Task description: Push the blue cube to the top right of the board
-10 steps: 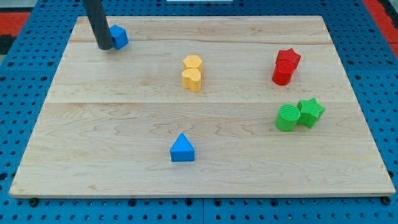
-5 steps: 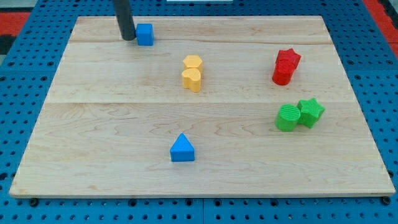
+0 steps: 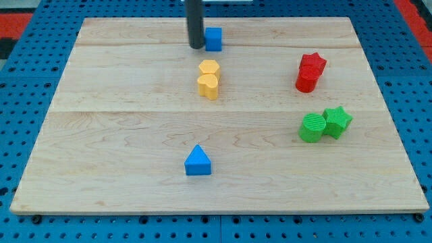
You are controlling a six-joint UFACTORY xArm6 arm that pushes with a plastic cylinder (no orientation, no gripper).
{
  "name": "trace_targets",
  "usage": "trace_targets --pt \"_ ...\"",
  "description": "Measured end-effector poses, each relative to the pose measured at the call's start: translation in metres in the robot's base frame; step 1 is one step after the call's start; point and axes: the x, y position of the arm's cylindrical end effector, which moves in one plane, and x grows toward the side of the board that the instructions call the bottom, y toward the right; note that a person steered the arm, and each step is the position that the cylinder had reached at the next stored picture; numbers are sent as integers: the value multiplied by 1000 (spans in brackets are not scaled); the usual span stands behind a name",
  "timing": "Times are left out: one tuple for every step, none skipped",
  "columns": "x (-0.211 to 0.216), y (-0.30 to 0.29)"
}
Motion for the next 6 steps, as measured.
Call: trace_targets --pt "-29 42" --pt "-47 39" --pt "-61 25" --pt "-53 53" --pt "-44 65" --pt "-56 86"
